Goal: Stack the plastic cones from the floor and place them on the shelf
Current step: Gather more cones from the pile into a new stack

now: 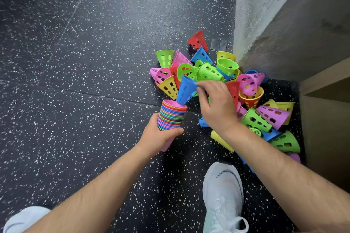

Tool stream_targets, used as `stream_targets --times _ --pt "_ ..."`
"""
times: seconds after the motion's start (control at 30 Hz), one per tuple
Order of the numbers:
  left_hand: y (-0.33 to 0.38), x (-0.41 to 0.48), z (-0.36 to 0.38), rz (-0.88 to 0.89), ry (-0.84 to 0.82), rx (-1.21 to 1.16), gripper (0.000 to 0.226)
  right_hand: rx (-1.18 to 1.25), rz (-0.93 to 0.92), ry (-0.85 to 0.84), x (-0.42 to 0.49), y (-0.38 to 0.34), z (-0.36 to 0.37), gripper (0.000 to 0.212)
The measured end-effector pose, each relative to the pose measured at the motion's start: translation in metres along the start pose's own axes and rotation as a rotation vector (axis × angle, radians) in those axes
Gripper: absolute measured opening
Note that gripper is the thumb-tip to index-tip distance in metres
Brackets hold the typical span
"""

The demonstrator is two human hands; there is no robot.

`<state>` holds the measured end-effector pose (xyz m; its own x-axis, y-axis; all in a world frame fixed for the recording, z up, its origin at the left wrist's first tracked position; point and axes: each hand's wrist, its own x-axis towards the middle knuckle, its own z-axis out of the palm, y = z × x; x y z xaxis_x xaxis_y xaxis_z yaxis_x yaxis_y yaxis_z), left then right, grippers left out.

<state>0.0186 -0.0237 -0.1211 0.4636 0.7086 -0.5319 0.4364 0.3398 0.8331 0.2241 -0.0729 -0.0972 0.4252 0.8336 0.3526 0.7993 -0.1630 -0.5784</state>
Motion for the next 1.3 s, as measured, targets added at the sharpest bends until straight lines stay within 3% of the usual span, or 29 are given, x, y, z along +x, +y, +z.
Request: stream_targets --times 0.37,0.57,0.7,0.93,1.1,1.2,1.3 --pt "-0.008 0.013 -0.015 0.010 0.063 -0.064 0.059 0.259 -0.075 -0.386 0.004 -0.022 0.021 0.021" --pt "-0.004 0.016 -0.024 -0.003 0.097 -0.051 0.055 0.238 0.010 -0.398 0.014 -0.024 0.030 0.024" --pt "-0.007 0.021 -0.030 -0.004 0.108 -0.072 0.057 0.148 -0.076 -0.480 0.031 -0.021 0.044 0.032" --pt "-0.007 0.024 -0.041 -0.005 0.138 -0.096 0.060 -0.338 -0.325 -0.594 0.067 -0.013 0.080 0.059" --pt "-0.010 0.023 -0.046 -0.044 0.156 -0.116 0.056 -0.414 -0.290 -0.578 0.065 -0.013 0.091 0.042" --pt "-0.017 0.022 -0.046 -0.055 0.161 -0.109 0.065 -0.412 -0.367 -0.503 0.057 -0.009 0.092 0.029" --pt "-0.019 0.017 -0.045 -0.083 0.199 -0.107 0.055 -0.372 -0.450 -0.427 0.053 -0.006 0.084 0.010"
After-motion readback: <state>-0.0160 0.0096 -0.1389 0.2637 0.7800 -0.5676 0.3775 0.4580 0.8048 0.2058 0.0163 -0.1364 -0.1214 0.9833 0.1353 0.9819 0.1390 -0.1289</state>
